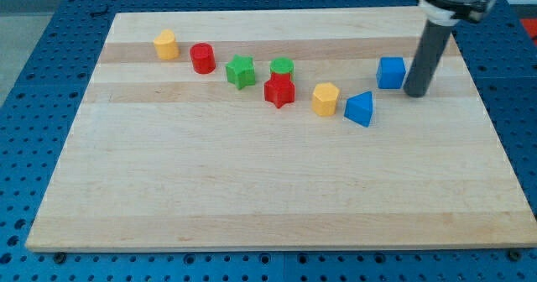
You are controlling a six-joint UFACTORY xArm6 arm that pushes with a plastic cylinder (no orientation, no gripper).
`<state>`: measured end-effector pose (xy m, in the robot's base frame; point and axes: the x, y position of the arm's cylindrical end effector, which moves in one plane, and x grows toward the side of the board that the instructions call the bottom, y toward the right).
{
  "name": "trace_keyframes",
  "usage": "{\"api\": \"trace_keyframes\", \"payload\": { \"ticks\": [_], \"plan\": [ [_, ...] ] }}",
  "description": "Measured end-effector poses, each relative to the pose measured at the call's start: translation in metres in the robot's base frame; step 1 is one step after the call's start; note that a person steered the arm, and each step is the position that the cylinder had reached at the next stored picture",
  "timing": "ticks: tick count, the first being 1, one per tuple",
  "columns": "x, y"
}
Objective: Push the blue cube closer to the green circle
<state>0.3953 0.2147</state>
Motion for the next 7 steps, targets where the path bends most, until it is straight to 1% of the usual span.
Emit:
{"api": "trace_keyframes", "payload": {
  "ticks": [1, 2, 3, 4, 5, 6, 7],
  "plan": [
    [-0.017, 0.013],
    [-0.039, 0.0],
    [-0.042, -0.032],
    [-0.031, -0.037],
    [-0.026, -0.021],
    [-0.024, -0.026],
    [-0.024, -0.052]
  ]
}}
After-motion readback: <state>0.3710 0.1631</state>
